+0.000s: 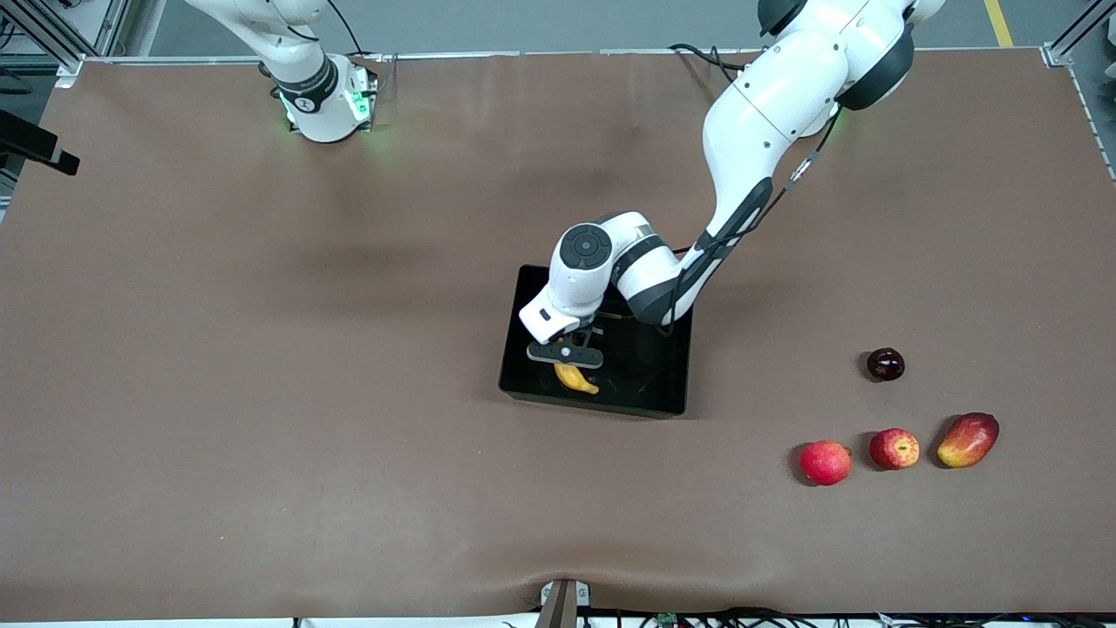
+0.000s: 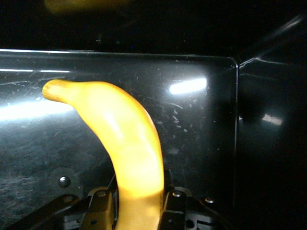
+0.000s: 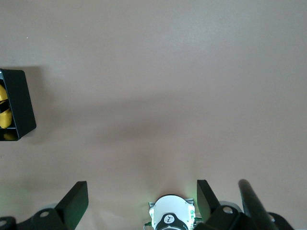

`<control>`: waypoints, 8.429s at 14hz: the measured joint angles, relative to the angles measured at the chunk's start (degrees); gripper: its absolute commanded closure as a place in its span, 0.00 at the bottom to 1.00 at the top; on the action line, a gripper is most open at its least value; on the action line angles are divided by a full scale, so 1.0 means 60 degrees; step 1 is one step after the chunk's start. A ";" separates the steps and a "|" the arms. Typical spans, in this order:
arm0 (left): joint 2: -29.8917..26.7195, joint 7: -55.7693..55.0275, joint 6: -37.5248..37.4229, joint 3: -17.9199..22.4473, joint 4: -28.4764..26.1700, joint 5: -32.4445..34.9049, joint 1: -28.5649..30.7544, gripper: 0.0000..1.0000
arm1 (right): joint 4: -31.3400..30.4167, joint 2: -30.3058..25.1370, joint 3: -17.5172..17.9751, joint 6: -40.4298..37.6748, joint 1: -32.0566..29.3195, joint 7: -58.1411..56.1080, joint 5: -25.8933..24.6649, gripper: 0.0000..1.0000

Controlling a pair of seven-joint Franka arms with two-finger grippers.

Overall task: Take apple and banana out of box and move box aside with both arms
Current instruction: 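Lift the banana out of the tray toward the fruit group, then lower the banana beside the apple while the right gripper reaches the tray, then grasp the tray rim with the right gripper while the left gripper releases, then drag the black tray away with the right gripper while the left gripper withdraws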

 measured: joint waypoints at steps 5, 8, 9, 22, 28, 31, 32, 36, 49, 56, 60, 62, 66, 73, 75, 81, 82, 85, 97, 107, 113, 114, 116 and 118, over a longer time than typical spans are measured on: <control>-0.0380 0.0000 -0.0002 0.0015 0.0286 0.0010 0.0015 1.00 | -0.0001 0.0003 -0.0007 -0.0012 -0.0092 0.0000 0.0083 0.00; -0.0820 -0.0001 -0.0348 0.0012 0.0300 0.0010 0.0036 1.00 | -0.0004 0.0021 -0.0008 -0.0052 -0.0238 0.0000 0.0167 0.00; -0.0954 -0.0001 -0.0539 0.0012 0.0308 0.0010 0.0039 1.00 | -0.0004 0.0027 -0.0008 -0.0069 -0.0252 0.0000 0.0193 0.00; -0.3120 0.3162 -0.2877 -0.0019 -0.0096 -0.1431 0.2830 1.00 | -0.0008 0.0049 -0.0006 -0.0081 -0.0259 0.0000 0.0234 0.00; -0.3580 0.4792 -0.2967 -0.0016 -0.2005 -0.1438 0.4613 1.00 | -0.0010 0.0076 -0.0009 -0.0081 -0.0297 0.0000 0.0234 0.00; -0.3680 0.4826 -0.2764 -0.0020 -0.2536 -0.1438 0.5220 1.00 | -0.0009 0.0088 -0.0009 -0.0081 -0.0322 0.0000 0.0238 0.00; -0.3739 0.4838 -0.2452 -0.0019 -0.2818 -0.1438 0.5422 1.00 | -0.0010 0.0094 -0.0009 -0.0081 -0.0328 0.0000 0.0253 0.00; -0.3892 0.4842 -0.1077 -0.0015 -0.3979 -0.1438 0.5932 1.00 | -0.0010 0.0191 -0.0009 -0.0083 -0.0416 -0.0229 0.0423 0.00; -0.3356 0.4853 0.0752 0.0018 -0.4969 -0.1326 0.6893 1.00 | -0.0019 0.0952 0.0253 -0.0477 0.0468 -0.0378 0.0704 0.00; -0.3162 0.4853 0.0975 0.0047 -0.4932 -0.1045 0.7107 1.00 | -0.0049 0.1885 0.0315 0.1292 0.2768 0.2764 0.1320 0.00; -0.3155 0.4853 0.0991 0.0071 -0.4928 -0.0989 0.7286 1.00 | -0.0090 0.2811 0.0338 0.2631 0.4530 0.4745 0.1327 0.00; -0.3103 0.4853 0.1099 0.0092 -0.4927 -0.0918 0.7394 1.00 | -0.0121 0.3258 0.0335 0.3222 0.5093 0.5243 0.1327 0.00; -0.2918 0.4854 0.1249 0.0095 -0.4885 -0.0720 0.7465 0.96 | -0.0202 0.4306 0.0322 0.4468 0.6125 0.6420 0.1324 0.00; -0.2565 0.4870 0.1282 0.0077 -0.4449 -0.0458 0.7458 0.00 | -0.0627 0.6413 0.0284 0.7286 0.7733 0.7542 0.0367 0.40; -0.2589 0.4872 0.1316 -0.0025 -0.4341 -0.0405 0.7432 0.00 | -0.1208 0.6530 0.0271 0.8565 0.7924 0.7542 0.0323 0.89; -0.3793 0.4871 0.0098 -0.0778 -0.3954 -0.0394 0.7426 0.00 | -0.1646 0.6486 0.0089 0.9196 0.7961 0.7536 -0.0182 1.00; -0.4083 0.4869 -0.0472 -0.0968 -0.3803 -0.0394 0.7426 0.00 | -0.1640 0.6456 0.0074 0.9176 0.7934 0.7520 -0.0280 1.00; -0.4770 0.4867 -0.2589 -0.1526 -0.2955 -0.0394 0.7421 0.00 | -0.1561 0.6156 0.0012 0.8578 0.7735 0.7519 -0.0350 1.00; -0.6070 0.4867 -0.6917 -0.2033 0.0296 -0.1609 0.7490 0.00 | -0.1530 0.3166 -0.0151 0.4016 0.2593 0.3000 -0.0548 1.00; -0.7636 0.5881 -0.7880 -0.0174 0.0307 -0.2632 0.6321 0.00 | -0.4464 0.3555 -0.0148 0.7687 -0.2058 -0.3498 -0.0541 1.00; -0.8268 0.6451 -0.8144 0.2525 -0.0278 -0.3579 0.4113 0.00 | -0.5291 0.4095 -0.0132 0.9093 -0.2810 -0.4501 -0.0537 0.02; -0.8406 0.6543 -0.8088 0.2851 -0.0480 -0.3693 0.3890 0.00 | -0.5292 0.4125 -0.0126 0.9096 -0.2814 -0.4528 -0.0536 0.00; -0.8738 0.6596 -0.7818 0.3083 -0.1023 -0.3747 0.3734 0.00 | -0.5268 0.4139 -0.0078 0.9060 -0.2815 -0.4596 -0.0535 0.00; -0.8915 0.6594 -0.7648 0.3059 -0.1342 -0.3748 0.3680 0.00 | -0.4823 0.4123 0.0030 0.8194 -0.2811 -0.4653 -0.0533 0.00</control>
